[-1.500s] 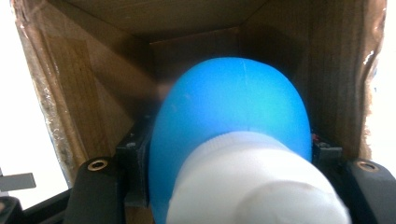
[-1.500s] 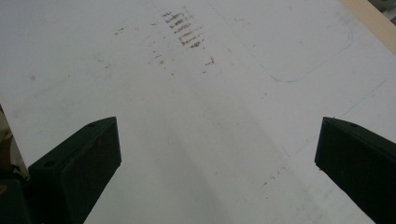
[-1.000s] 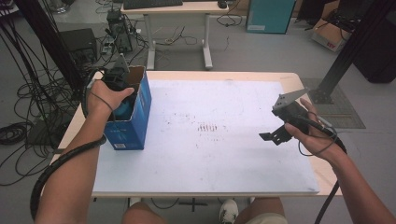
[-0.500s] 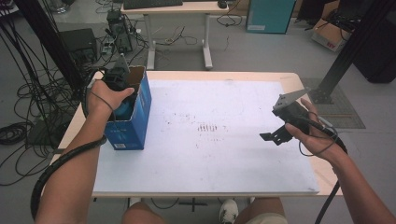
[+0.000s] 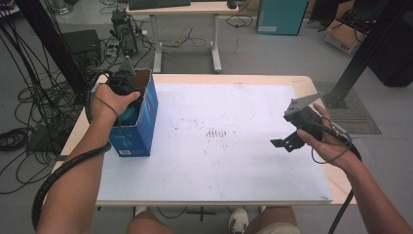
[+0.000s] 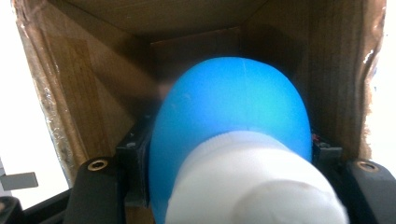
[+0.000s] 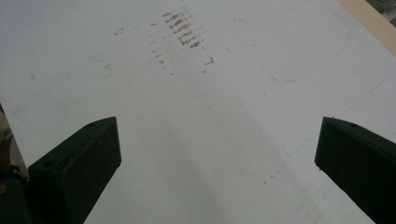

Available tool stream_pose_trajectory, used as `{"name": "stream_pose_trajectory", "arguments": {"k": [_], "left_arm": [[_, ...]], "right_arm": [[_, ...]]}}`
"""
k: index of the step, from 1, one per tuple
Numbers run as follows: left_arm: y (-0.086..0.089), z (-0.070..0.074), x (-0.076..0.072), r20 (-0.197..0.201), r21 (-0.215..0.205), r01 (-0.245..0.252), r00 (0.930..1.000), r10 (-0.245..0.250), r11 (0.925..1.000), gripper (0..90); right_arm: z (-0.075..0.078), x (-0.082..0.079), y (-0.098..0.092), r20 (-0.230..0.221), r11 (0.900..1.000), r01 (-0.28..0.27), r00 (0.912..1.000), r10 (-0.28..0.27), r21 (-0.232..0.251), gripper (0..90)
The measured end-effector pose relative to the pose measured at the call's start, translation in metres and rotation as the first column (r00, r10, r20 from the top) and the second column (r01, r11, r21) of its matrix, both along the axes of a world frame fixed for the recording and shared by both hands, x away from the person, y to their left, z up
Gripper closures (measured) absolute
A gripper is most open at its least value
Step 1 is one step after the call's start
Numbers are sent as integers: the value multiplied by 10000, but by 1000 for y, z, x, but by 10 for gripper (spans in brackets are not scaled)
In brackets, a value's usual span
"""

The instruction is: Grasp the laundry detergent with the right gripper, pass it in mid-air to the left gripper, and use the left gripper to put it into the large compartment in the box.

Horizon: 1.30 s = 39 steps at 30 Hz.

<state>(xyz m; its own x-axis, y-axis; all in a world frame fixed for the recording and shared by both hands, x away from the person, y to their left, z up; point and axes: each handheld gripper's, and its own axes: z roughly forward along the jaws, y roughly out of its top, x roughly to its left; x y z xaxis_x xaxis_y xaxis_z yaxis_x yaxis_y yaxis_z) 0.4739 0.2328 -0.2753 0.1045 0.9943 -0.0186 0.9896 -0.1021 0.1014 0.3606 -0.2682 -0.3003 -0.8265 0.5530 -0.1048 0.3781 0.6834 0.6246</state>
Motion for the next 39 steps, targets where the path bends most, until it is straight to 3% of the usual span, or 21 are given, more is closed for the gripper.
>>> {"name": "stream_pose_trajectory", "arguments": {"k": [22, 39], "left_arm": [[2, 1, -3, 105, 44, -56, 9999, 55, 10000, 320], [-5, 30, -12, 296, 437, 217, 9993, -230, 9988, 282]], "right_arm": [[2, -2, -1, 39, 10000, 19, 10000, -19, 26, 3], [4, -1, 3, 192, 9996, -106, 9998, 101, 251, 3]]}}
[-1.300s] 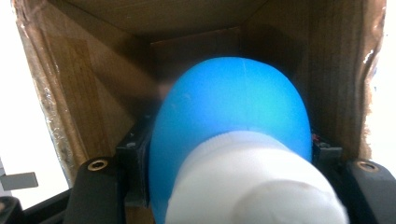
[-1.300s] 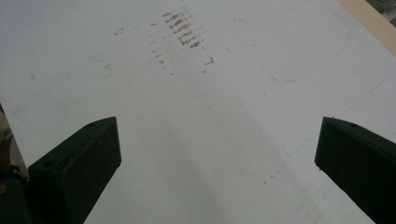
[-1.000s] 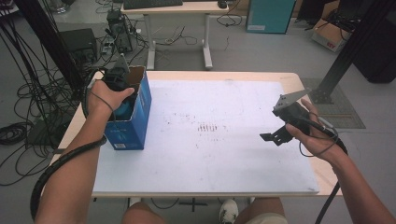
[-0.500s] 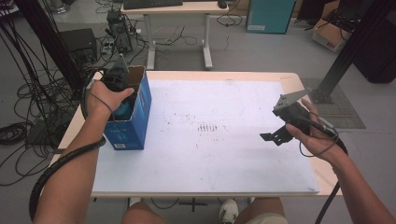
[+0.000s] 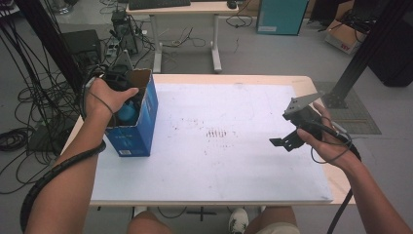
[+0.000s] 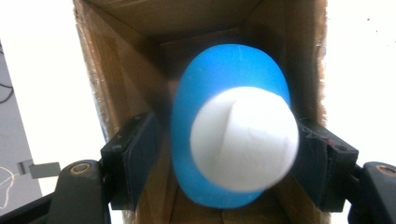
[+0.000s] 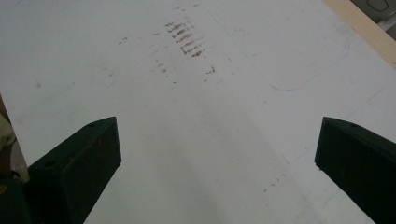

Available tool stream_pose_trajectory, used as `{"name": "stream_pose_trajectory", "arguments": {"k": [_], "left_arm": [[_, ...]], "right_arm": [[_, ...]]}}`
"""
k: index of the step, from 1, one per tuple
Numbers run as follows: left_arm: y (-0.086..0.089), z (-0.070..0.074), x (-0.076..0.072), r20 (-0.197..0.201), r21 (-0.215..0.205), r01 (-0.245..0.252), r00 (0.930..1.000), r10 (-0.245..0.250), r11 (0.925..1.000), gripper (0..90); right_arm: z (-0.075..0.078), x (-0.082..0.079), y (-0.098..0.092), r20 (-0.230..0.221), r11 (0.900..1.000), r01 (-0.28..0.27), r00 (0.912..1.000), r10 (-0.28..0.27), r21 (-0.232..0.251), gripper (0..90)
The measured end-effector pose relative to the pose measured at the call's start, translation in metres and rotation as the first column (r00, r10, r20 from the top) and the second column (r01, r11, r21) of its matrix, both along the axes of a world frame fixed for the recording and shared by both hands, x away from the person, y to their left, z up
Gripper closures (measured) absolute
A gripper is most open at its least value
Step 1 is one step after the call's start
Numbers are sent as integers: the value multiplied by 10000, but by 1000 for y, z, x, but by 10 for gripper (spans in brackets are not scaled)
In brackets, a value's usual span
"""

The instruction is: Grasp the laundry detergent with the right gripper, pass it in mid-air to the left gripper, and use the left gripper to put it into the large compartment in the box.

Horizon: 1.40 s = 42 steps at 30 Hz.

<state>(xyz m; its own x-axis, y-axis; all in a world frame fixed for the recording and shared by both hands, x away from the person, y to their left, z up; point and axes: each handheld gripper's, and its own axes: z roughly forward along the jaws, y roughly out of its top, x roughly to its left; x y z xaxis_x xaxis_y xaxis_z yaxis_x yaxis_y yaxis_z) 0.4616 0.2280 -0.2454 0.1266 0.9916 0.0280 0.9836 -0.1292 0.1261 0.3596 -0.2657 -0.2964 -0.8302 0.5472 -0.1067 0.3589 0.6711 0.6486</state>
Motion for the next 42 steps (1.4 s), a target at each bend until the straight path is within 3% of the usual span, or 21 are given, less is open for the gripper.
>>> {"name": "stream_pose_trajectory", "arguments": {"k": [12, 17, 23, 28, 35, 39, 42], "left_arm": [[-7, 29, -15, 181, 106, 316, 9993, -317, 9994, 239], [-14, 43, -18, 440, -63, 539, 9976, -535, 9985, 207], [-33, 58, -19, 898, -473, 1151, 9898, -1106, 9922, 160], [-59, 62, -20, 1168, -643, 1890, 9766, -1808, 9799, 131], [-103, 57, -16, 1512, -1024, 2782, 9533, -2615, 9550, 96], [-132, 51, -14, 1567, -1089, 3396, 9339, -3212, 9343, 85], [-148, 46, -12, 1610, -1393, 3642, 9259, -3419, 9208, 82]], "right_arm": [[1, -1, 0, -45, 9999, 118, 9999, -118, 1, 3], [0, -1, 2, -50, 9998, 193, 9998, -193, 66, 3], [1, -1, 5, -122, 9998, 165, 9998, -166, -90, 3], [3, 1, 7, -188, 9997, 165, 9997, -168, -177, 3], [1, 1, 8, -526, 9984, 522, 9972, -532, -200, 3], [-2, 6, 3, -433, 9993, 212, 9988, -226, -316, 3], [-1, 6, 1, -464, 9990, 174, 9987, -193, -409, 3]]}}
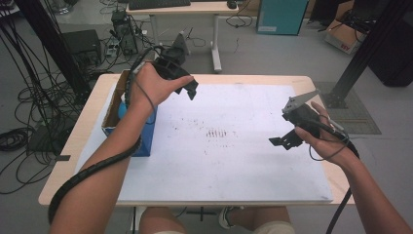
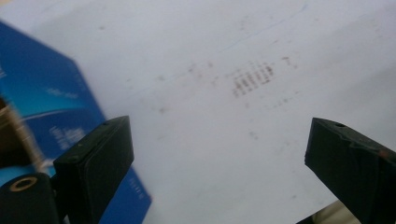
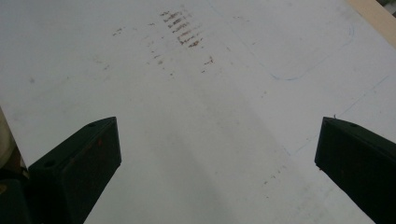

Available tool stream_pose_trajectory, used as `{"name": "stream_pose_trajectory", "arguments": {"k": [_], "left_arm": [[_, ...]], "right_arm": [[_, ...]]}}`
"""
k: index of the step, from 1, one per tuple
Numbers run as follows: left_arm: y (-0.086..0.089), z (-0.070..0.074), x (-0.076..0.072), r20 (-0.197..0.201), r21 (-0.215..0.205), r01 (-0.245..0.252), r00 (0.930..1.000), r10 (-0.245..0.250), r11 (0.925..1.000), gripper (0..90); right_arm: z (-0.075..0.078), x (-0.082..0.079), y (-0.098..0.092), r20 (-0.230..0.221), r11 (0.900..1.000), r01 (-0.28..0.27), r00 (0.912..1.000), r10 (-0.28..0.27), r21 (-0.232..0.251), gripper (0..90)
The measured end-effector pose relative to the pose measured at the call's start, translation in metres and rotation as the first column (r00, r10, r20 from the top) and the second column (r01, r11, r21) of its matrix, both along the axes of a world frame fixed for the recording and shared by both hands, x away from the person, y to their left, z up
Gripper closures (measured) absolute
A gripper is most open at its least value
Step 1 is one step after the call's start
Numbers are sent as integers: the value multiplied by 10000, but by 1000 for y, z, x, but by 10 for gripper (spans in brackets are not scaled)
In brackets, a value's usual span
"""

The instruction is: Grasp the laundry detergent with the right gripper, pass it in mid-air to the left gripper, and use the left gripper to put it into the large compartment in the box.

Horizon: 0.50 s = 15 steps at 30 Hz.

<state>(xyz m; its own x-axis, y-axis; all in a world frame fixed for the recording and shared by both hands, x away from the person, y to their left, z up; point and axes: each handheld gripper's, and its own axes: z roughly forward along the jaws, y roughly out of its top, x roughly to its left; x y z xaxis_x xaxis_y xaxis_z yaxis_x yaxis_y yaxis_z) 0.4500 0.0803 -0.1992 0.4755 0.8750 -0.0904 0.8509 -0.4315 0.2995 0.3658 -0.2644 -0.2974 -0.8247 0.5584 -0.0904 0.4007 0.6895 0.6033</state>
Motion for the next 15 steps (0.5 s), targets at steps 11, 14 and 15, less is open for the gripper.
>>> {"name": "stream_pose_trajectory", "arguments": {"k": [11, 14, 15], "left_arm": [[-36, -14, 1, 178, 27, 627, 9979, -627, 9980, 81], [-41, -14, 1, 292, 108, 682, 9972, -685, 9976, 78], [-43, -13, 1, 352, 123, 733, 9967, -737, 9972, 78]], "right_arm": [[5, -6, -7, 26, 9998, 164, 9999, -164, -67, 3], [7, -6, -7, 18, 9998, 157, 9999, -157, -109, 3], [7, -6, -7, -2, 9997, 181, 9998, -181, -140, 3]]}}
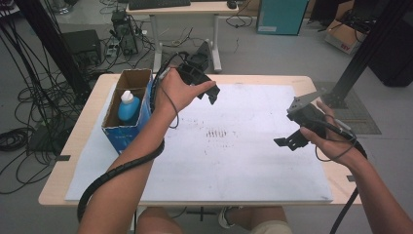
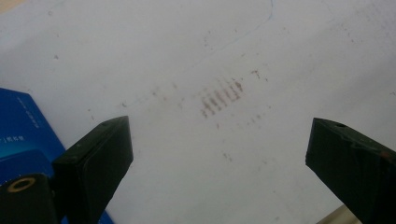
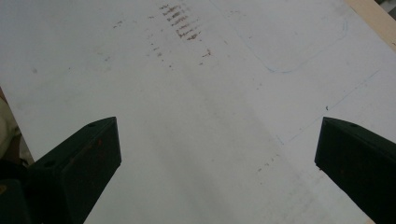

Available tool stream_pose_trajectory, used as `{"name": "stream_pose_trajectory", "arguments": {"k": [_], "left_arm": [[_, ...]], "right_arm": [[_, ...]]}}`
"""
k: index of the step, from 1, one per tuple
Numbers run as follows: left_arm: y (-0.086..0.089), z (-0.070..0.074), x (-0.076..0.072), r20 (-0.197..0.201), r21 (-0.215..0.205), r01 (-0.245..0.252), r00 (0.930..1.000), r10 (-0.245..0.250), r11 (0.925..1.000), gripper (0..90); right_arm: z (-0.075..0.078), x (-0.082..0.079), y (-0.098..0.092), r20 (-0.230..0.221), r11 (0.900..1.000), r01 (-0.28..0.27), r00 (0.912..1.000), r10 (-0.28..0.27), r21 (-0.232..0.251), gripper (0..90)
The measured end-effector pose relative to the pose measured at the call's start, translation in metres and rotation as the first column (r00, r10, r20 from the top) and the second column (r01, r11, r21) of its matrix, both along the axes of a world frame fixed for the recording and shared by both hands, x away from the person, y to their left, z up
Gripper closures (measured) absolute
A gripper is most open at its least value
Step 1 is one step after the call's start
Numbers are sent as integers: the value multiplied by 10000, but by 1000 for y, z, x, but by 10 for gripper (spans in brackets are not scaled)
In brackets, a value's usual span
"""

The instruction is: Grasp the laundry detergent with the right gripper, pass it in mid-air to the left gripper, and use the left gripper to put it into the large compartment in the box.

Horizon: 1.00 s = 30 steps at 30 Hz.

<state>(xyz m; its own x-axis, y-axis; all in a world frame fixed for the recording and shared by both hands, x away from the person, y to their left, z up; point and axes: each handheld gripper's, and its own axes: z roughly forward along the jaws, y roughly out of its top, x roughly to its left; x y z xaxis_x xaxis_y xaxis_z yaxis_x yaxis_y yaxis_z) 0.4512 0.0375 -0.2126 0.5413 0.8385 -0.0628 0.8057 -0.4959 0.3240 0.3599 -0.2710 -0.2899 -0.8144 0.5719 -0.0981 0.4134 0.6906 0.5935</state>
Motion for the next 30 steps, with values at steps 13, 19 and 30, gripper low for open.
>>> {"name": "stream_pose_trajectory", "arguments": {"k": [13, 19, 30], "left_arm": [[-12, -6, 3, 133, -269, 210, 9997, -207, 9994, 77], [-12, -5, 3, 222, -362, 250, 9995, -242, 9990, 77], [-11, -6, 3, 265, -445, 284, 9993, -272, 9986, 76]], "right_arm": [[3, 5, 4, 59, 9993, -242, 9997, 244, -289, 3], [3, 6, 6, 72, 9986, -301, 9995, 304, -433, 3], [3, 7, 8, -38, 9990, -161, 9999, 159, -421, 3]]}}
